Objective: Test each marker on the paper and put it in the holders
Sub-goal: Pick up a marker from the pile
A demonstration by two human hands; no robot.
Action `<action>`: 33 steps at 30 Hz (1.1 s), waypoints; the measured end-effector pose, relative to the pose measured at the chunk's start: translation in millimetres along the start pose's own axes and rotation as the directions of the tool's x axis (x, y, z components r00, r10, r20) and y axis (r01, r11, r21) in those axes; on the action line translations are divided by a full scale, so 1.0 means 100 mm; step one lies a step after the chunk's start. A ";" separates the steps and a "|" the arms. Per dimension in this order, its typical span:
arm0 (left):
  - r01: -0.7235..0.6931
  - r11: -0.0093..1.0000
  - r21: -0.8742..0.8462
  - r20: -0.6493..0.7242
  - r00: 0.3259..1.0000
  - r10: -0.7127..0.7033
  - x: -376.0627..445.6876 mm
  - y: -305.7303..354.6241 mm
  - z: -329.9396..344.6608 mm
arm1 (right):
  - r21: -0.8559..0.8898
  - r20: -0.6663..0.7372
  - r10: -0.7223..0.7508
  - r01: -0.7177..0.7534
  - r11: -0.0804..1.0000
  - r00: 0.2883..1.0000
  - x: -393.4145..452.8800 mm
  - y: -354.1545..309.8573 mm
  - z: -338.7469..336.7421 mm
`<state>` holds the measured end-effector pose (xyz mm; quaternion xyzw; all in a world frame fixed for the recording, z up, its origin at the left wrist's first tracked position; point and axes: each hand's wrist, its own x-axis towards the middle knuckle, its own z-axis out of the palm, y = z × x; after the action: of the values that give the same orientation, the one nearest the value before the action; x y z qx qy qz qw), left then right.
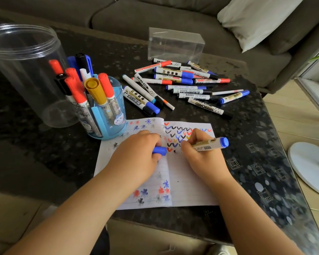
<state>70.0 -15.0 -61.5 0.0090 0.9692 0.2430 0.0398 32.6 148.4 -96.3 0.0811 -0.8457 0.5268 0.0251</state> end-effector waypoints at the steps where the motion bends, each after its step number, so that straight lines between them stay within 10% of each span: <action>1: -0.002 1.000 -0.001 0.002 1.000 0.002 0.00 0.00 0.00 | -0.003 -0.004 0.003 -0.003 1.000 1.000 0.00 0.00 0.00; 10: -0.022 1.000 -0.015 -0.012 1.000 0.022 0.00 -0.02 0.00 | -0.012 -0.102 0.060 -0.062 0.998 0.993 0.01 0.04 0.02; 18: -0.061 0.926 -0.373 -0.111 0.994 0.021 0.02 0.06 -0.09 | 0.512 0.108 0.194 -0.222 0.830 0.975 -0.09 -0.27 -0.25; 33: -0.197 0.820 -0.537 -0.018 0.975 0.222 -0.19 0.31 -0.03 | 0.560 -0.011 0.192 -0.153 0.814 0.981 -0.50 -0.48 -0.66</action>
<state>88.2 10.5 -42.5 0.1093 0.8547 0.5062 0.0356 86.7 192.6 -30.3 -0.0096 -0.6580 0.7527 -0.0192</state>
